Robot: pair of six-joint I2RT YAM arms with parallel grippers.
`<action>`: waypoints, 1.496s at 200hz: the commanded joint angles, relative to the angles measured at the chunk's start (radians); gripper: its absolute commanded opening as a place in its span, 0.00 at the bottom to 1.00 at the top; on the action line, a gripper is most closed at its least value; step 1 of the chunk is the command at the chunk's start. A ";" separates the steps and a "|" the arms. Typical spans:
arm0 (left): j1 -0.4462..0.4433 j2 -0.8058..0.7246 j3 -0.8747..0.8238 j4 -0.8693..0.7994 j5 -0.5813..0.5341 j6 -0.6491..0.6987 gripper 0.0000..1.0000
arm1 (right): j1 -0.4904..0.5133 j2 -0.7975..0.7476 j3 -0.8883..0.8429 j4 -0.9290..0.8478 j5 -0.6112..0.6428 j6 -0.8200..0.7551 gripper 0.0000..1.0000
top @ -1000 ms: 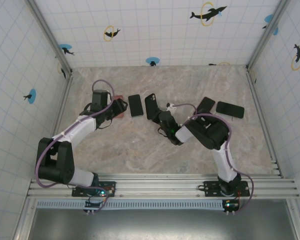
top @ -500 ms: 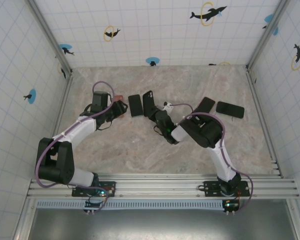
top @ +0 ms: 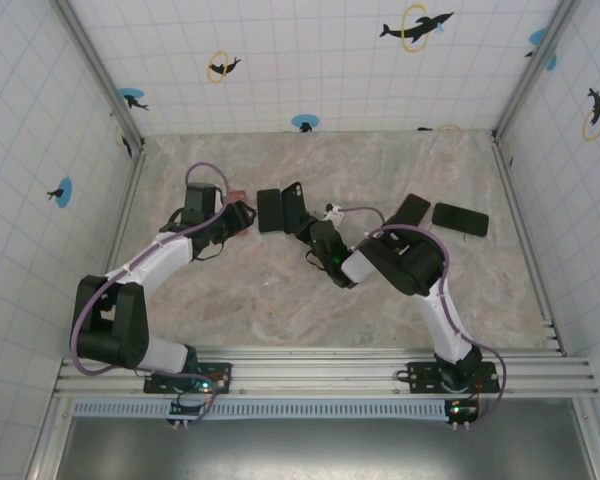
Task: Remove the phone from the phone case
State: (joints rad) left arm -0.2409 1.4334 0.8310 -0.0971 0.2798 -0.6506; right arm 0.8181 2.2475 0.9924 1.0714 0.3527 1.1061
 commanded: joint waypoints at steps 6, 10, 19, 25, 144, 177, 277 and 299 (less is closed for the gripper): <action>0.009 0.011 -0.010 0.002 0.018 0.026 0.71 | 0.007 0.025 0.032 -0.013 -0.009 0.020 0.12; 0.009 0.012 -0.010 0.003 0.020 0.027 0.71 | 0.006 0.023 0.030 -0.014 -0.007 0.022 0.14; 0.009 0.013 -0.012 0.004 0.022 0.027 0.71 | 0.003 0.021 0.029 -0.015 -0.009 0.023 0.15; 0.009 0.014 -0.013 0.005 0.024 0.026 0.71 | 0.001 0.021 0.031 -0.012 -0.013 0.021 0.16; 0.009 0.022 -0.010 0.012 0.048 0.033 0.72 | -0.067 -0.107 0.056 -0.223 -0.072 -0.223 0.58; 0.009 0.026 -0.001 0.011 0.056 0.031 0.72 | -0.073 -0.134 0.080 -0.285 -0.115 -0.297 0.61; 0.009 0.032 0.004 0.016 0.063 0.020 0.73 | -0.113 -0.077 0.139 -0.333 -0.284 -0.301 0.60; 0.010 0.045 0.014 0.014 0.068 0.020 0.73 | -0.124 -0.074 0.134 -0.319 -0.315 -0.290 0.60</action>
State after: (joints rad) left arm -0.2401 1.4578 0.8143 -0.0963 0.3305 -0.6502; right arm 0.7071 2.1571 1.0916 0.7509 0.0853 0.8116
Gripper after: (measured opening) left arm 0.732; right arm 0.602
